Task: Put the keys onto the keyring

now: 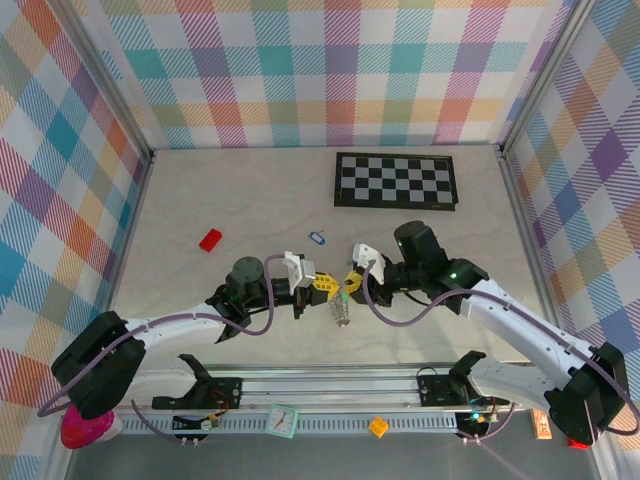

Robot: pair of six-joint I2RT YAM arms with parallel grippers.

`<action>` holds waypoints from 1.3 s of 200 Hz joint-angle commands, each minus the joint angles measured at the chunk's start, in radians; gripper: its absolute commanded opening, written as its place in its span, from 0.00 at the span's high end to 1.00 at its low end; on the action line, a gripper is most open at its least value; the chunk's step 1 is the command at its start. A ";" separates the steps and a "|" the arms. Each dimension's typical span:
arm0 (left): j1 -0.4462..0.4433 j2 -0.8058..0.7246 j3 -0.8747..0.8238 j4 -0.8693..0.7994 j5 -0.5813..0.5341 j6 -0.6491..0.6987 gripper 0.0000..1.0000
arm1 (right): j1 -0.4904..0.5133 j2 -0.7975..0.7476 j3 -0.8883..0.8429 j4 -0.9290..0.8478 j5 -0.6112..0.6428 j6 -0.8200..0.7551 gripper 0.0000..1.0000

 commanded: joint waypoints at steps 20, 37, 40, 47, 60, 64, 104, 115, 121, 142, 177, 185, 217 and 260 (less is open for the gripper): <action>-0.003 0.007 0.007 0.107 0.044 -0.020 1.00 | -0.006 0.035 -0.008 0.063 -0.052 0.032 0.76; -0.003 0.006 0.007 0.107 0.044 -0.020 1.00 | -0.007 0.040 -0.012 0.069 -0.050 0.031 0.77; -0.003 0.006 0.007 0.107 0.044 -0.020 1.00 | -0.006 0.040 -0.014 0.069 -0.050 0.032 0.77; -0.003 0.006 0.007 0.109 0.044 -0.019 1.00 | -0.006 0.040 -0.019 0.076 -0.052 0.033 0.77; -0.003 0.007 0.004 0.112 0.047 -0.020 1.00 | -0.009 0.041 -0.029 0.088 -0.059 0.036 0.78; -0.003 0.007 0.005 0.112 0.049 -0.022 1.00 | -0.010 0.040 -0.033 0.091 -0.063 0.038 0.79; -0.003 0.006 0.000 0.124 0.052 -0.029 1.00 | -0.042 0.020 -0.080 0.163 -0.136 0.067 0.84; -0.003 0.007 -0.001 0.126 0.054 -0.032 1.00 | -0.044 0.019 -0.085 0.174 -0.154 0.066 0.85; -0.003 0.007 -0.001 0.129 0.054 -0.034 1.00 | -0.044 0.020 -0.085 0.182 -0.163 0.069 0.85; -0.003 0.015 -0.001 0.142 0.057 -0.040 1.00 | -0.044 0.027 -0.086 0.199 -0.183 0.075 0.87; -0.003 0.024 -0.001 0.159 0.062 -0.051 1.00 | -0.045 0.039 -0.089 0.225 -0.208 0.088 0.91; -0.003 0.024 -0.002 0.161 0.063 -0.053 1.00 | -0.044 0.041 -0.089 0.232 -0.214 0.090 0.93; -0.003 0.024 -0.007 0.151 0.042 -0.050 1.00 | -0.043 0.038 -0.090 0.235 -0.228 0.084 1.00; -0.003 -0.032 0.005 -0.055 -0.028 0.043 0.87 | -0.044 0.062 -0.031 0.063 -0.188 -0.026 1.00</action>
